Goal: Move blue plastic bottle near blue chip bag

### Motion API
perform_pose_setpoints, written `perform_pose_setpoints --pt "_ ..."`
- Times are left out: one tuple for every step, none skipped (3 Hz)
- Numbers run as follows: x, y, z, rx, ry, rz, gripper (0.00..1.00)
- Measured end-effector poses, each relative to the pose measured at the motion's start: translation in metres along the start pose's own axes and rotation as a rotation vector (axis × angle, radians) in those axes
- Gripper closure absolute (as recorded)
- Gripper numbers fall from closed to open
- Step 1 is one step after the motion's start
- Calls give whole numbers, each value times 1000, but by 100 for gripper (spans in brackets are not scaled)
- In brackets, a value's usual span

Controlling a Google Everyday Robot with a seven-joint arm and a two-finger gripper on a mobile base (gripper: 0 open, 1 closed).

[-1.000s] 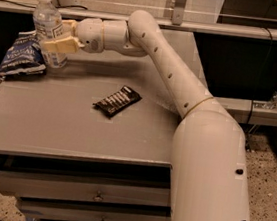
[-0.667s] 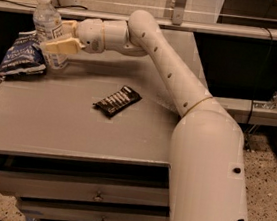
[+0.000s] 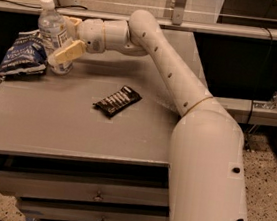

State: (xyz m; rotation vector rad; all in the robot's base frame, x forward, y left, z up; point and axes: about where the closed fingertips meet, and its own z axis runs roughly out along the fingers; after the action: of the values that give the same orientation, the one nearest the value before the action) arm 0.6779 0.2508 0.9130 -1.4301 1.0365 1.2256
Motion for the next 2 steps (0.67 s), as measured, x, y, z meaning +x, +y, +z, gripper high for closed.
perform_pose_setpoints --pt "5 -11 -45 87 73 17 0" --pt "2 -18 -122 209 204 43 0"
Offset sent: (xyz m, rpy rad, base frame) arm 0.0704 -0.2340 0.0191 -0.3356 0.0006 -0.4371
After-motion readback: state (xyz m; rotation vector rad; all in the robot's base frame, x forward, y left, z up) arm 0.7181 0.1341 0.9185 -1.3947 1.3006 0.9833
